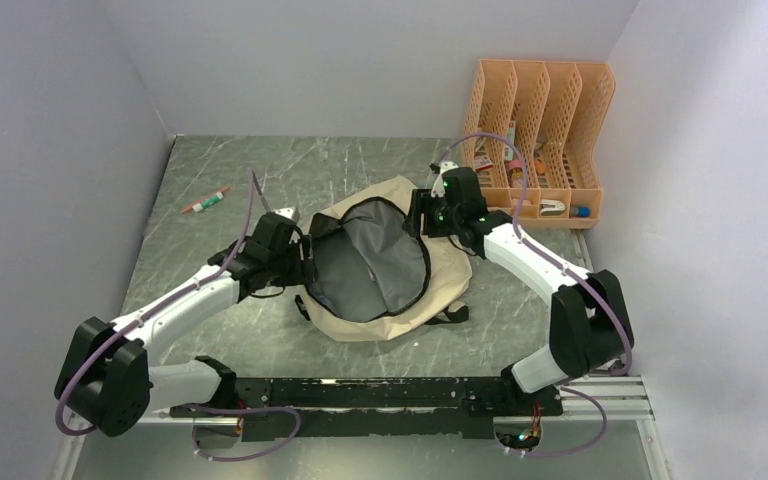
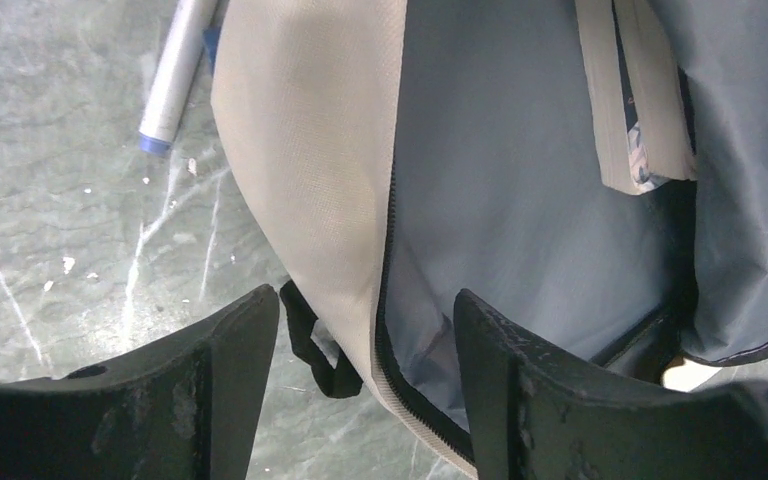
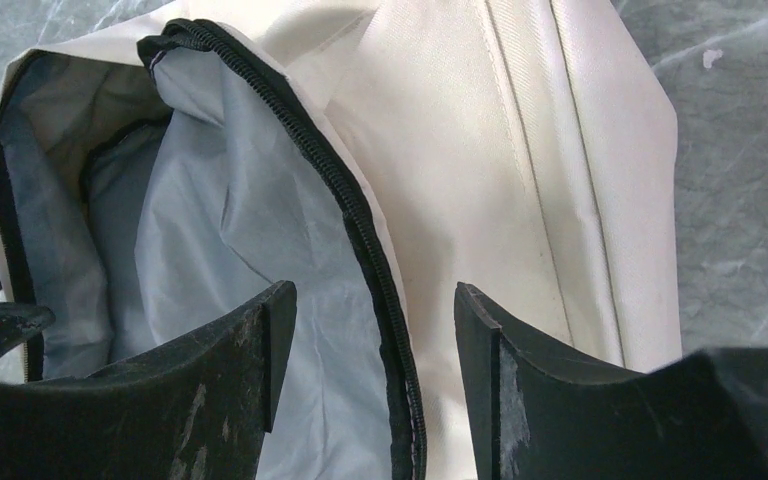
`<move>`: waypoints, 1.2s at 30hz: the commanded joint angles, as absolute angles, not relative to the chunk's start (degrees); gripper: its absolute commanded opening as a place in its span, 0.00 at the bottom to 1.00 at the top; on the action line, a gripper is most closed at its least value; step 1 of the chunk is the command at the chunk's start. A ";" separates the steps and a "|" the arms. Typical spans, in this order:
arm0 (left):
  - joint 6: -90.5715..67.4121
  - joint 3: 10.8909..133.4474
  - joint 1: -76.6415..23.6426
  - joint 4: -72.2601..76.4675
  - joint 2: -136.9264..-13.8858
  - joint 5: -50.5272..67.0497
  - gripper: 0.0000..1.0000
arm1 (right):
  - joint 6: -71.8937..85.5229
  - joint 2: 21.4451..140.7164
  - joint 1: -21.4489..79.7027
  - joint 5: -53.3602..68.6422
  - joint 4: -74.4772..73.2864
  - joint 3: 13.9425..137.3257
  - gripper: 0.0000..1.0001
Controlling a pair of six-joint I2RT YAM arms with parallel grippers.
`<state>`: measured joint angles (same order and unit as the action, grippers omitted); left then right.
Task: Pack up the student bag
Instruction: Zip the student bag at the center of the board.
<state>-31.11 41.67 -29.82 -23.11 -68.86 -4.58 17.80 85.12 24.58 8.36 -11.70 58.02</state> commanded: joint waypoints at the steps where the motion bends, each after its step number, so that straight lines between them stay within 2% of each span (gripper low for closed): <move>1: -31.40 40.25 -29.53 -18.83 -69.67 -0.66 0.66 | 18.02 87.05 23.60 10.78 -8.57 57.59 0.63; 10: -31.77 38.44 -29.53 -17.00 -70.88 -0.53 0.49 | 17.38 89.12 23.29 13.25 -7.83 57.57 0.62; 25: -31.73 40.22 -29.53 -18.63 -69.68 -0.53 0.07 | 16.98 88.38 23.29 19.28 -6.86 57.24 0.61; 31: -31.79 41.13 -29.53 -19.33 -68.28 -0.62 0.05 | 17.02 88.77 23.36 23.99 -6.47 57.04 0.58; 36: -31.78 41.60 -29.49 -19.74 -67.56 -0.53 0.05 | 17.37 88.67 23.29 28.72 -5.92 57.66 0.50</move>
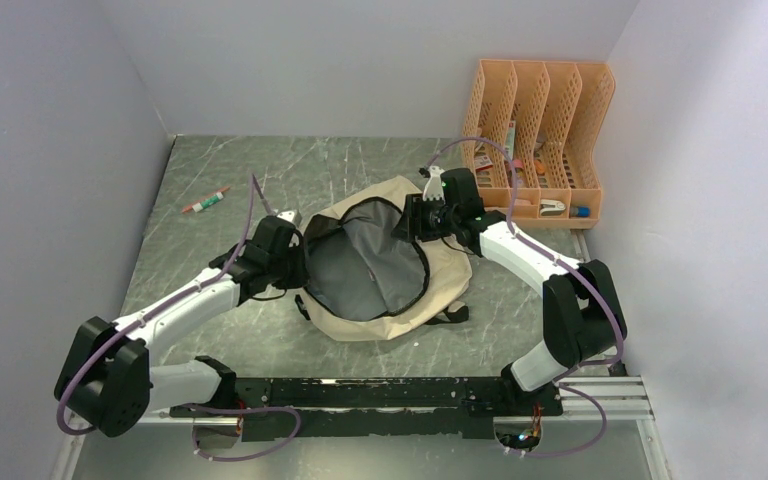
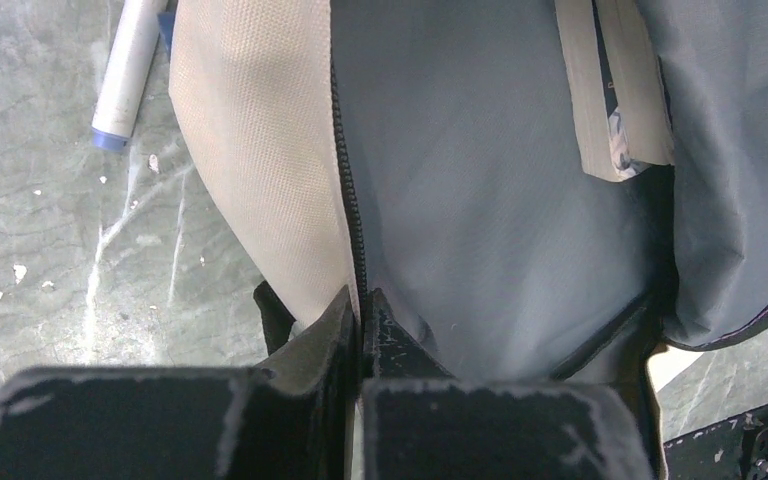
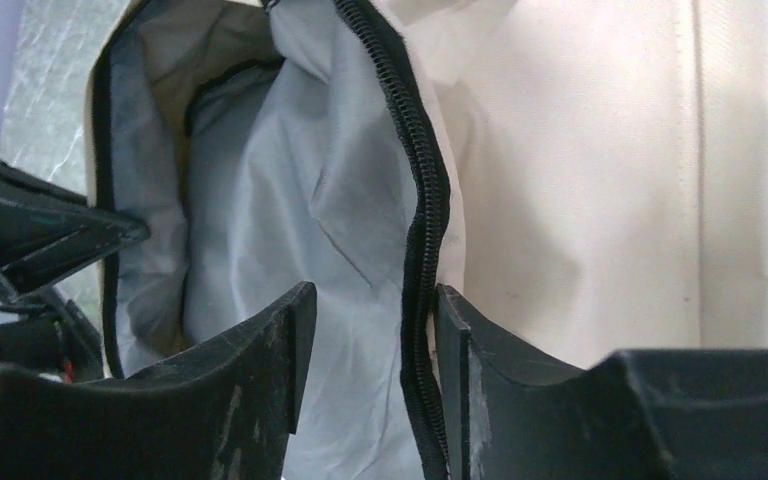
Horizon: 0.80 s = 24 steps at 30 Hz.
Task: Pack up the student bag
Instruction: Zip the student bag at the center of the board.
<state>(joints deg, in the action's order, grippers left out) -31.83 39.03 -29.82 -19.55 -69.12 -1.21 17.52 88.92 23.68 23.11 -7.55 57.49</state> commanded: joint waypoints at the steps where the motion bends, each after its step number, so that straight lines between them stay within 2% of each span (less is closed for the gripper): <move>1: -31.80 41.70 -29.47 -19.82 -67.32 -0.53 0.05 | 17.32 88.68 23.34 29.02 -6.16 57.84 0.48; 4: -31.82 41.70 -29.53 -19.78 -66.83 -0.53 0.05 | 17.05 88.63 23.34 27.48 -7.14 58.01 0.40; 15: -31.61 42.79 -29.53 -20.29 -66.71 -0.53 0.05 | 13.59 86.88 23.54 14.76 -12.18 59.58 0.00; 18: -31.56 43.26 -29.52 -20.60 -66.46 -0.53 0.05 | 13.72 85.50 23.68 17.95 -10.85 59.50 0.00; 24: -31.57 43.92 -29.48 -20.91 -65.99 -0.53 0.05 | 16.25 84.81 24.87 34.68 -7.25 61.59 0.00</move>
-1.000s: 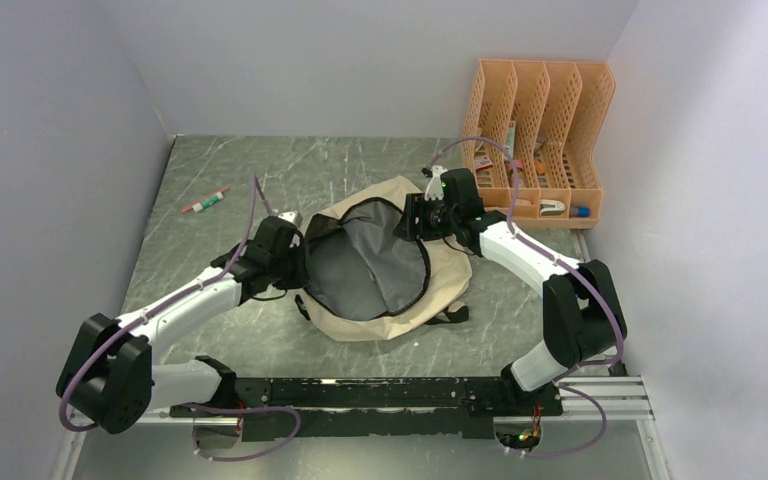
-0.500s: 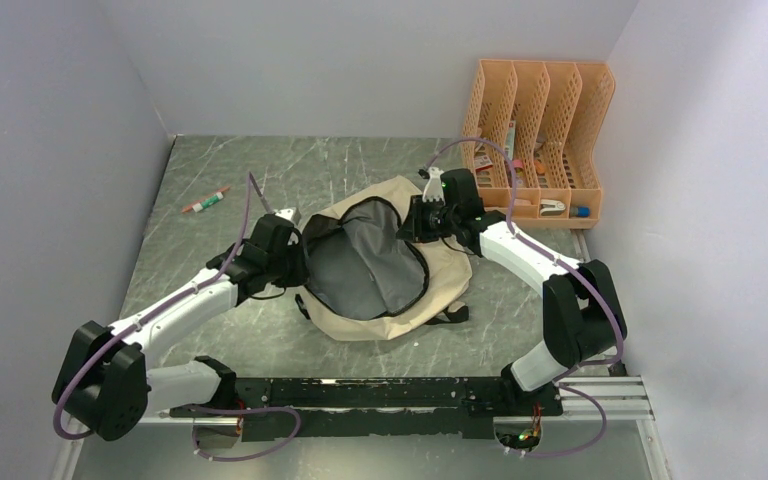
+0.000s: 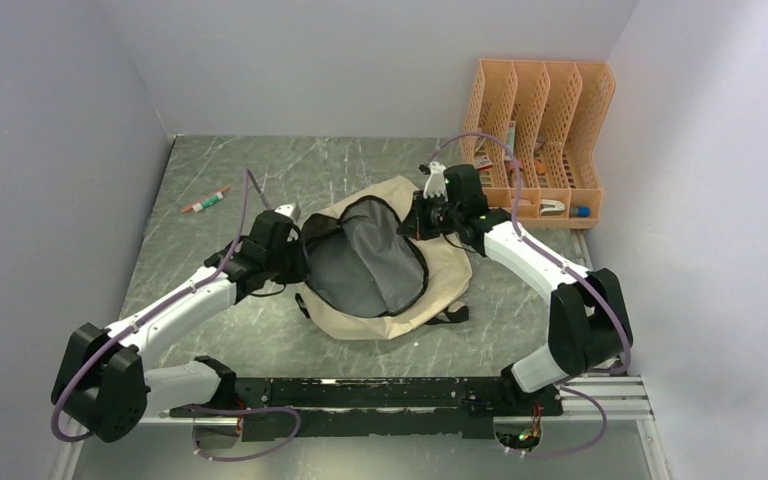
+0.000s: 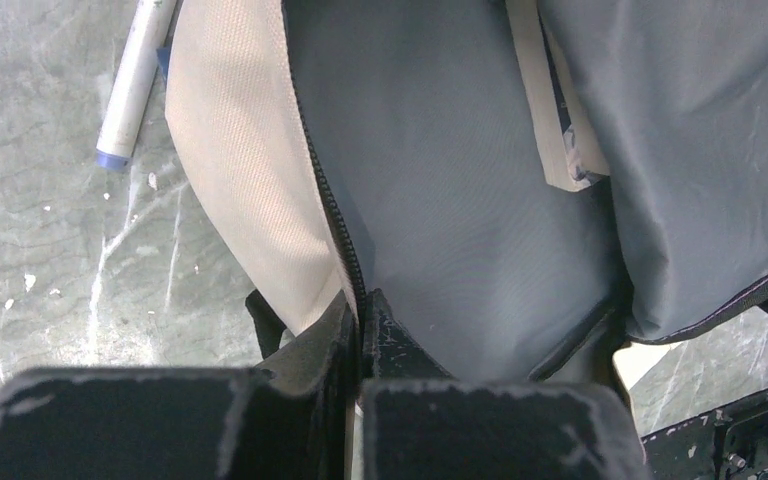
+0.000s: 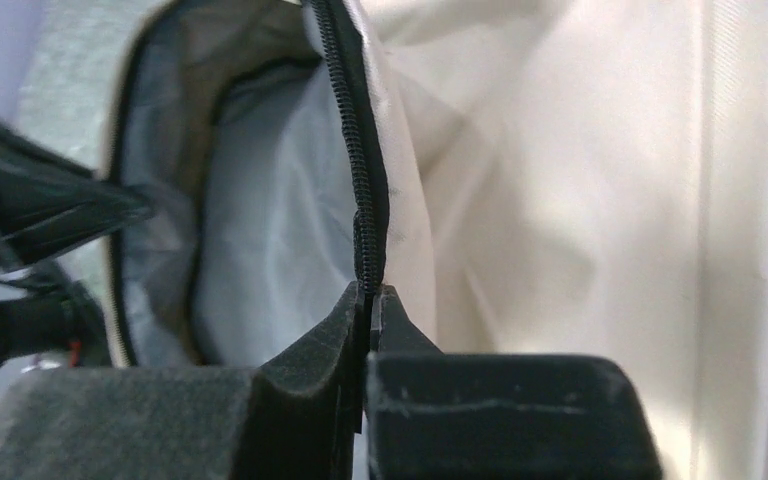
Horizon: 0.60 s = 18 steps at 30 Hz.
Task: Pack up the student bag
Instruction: Zip the student bag at the center of the board.
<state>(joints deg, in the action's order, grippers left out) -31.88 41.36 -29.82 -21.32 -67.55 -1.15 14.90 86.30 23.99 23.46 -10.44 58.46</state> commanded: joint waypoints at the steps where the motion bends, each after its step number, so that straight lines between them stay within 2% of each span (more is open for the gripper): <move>1: -31.49 44.06 -29.52 -20.99 -65.86 -0.53 0.05 | 16.53 84.69 25.25 36.51 -7.07 62.03 0.00; 8: -30.71 44.45 -29.53 -21.09 -64.61 0.78 0.05 | 20.17 85.39 27.84 46.73 -6.74 63.80 0.00; 18: -28.02 45.17 -29.52 -23.62 -62.24 2.50 0.05 | 30.33 91.75 37.46 44.08 2.53 65.14 0.00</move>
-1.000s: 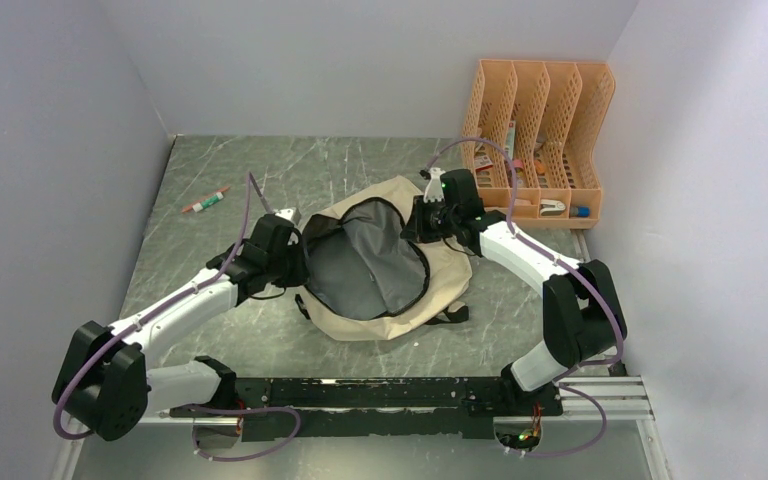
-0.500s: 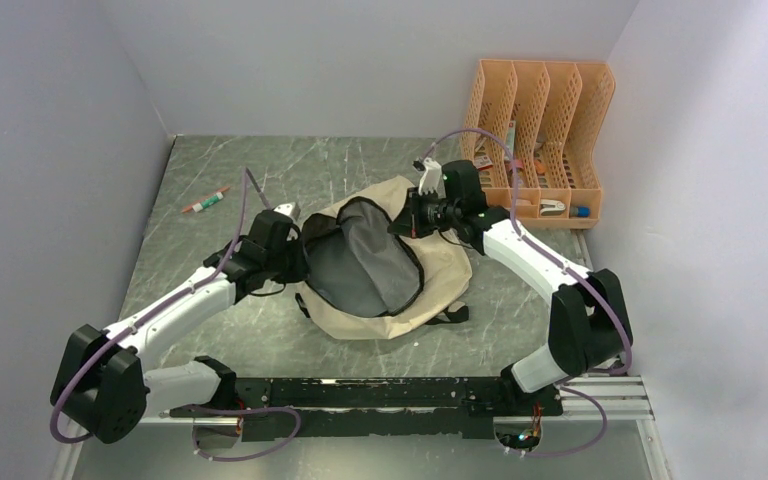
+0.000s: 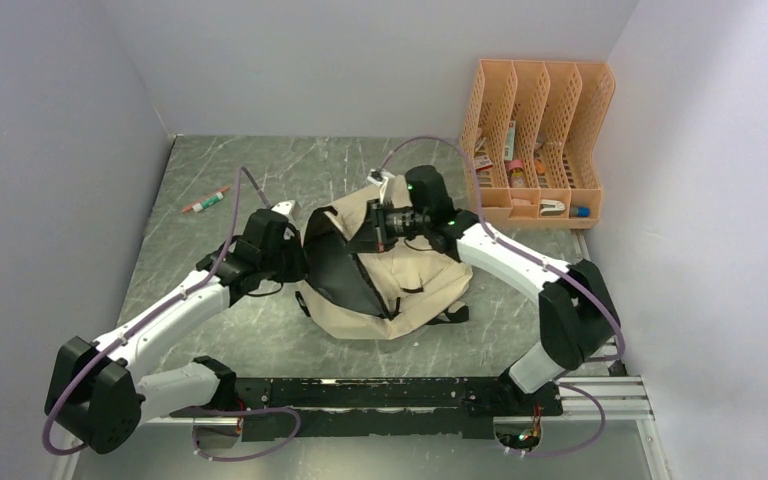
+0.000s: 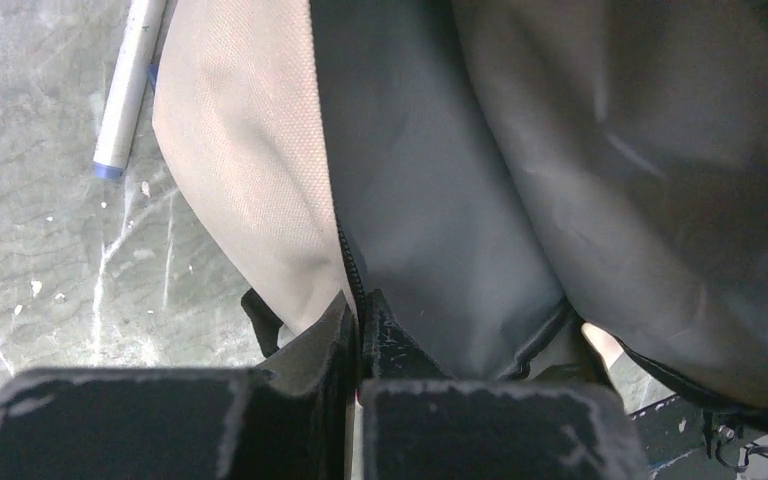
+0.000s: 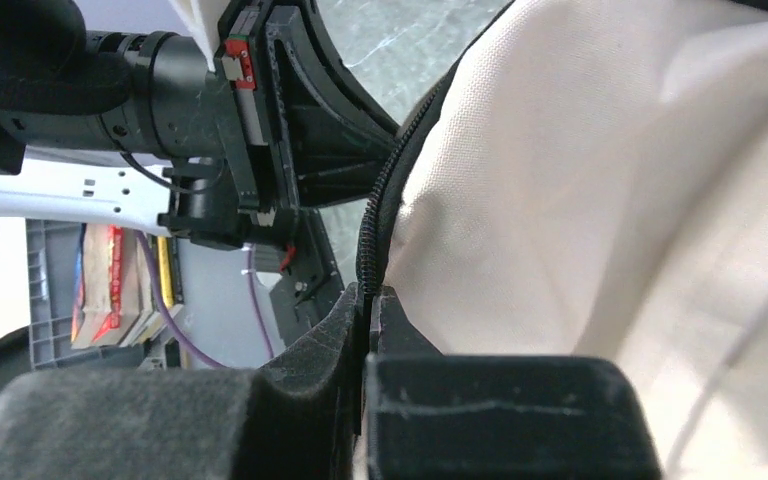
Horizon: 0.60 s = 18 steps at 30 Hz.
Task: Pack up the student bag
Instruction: Zip the student bag at the center of the board.
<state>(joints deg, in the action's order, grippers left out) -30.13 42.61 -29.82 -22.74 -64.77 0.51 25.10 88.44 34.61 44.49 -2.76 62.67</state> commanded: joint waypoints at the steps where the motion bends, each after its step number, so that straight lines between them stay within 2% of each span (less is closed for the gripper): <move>1: -27.77 45.25 -29.53 -24.10 -61.88 2.42 0.05 | 31.41 92.68 38.16 43.25 3.51 65.55 0.00; 9: -27.00 44.99 -29.53 -27.24 -59.33 1.39 0.05 | 36.44 100.62 41.60 40.27 8.98 68.31 0.00; 18: -32.66 48.40 -29.08 -33.13 -60.03 -7.48 0.05 | 26.98 105.54 48.24 31.50 -3.55 72.62 0.00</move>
<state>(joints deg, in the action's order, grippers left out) -29.89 44.10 -29.80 -29.47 -60.10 -2.02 31.99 104.81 45.69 37.17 2.11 70.35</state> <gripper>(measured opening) 0.059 0.026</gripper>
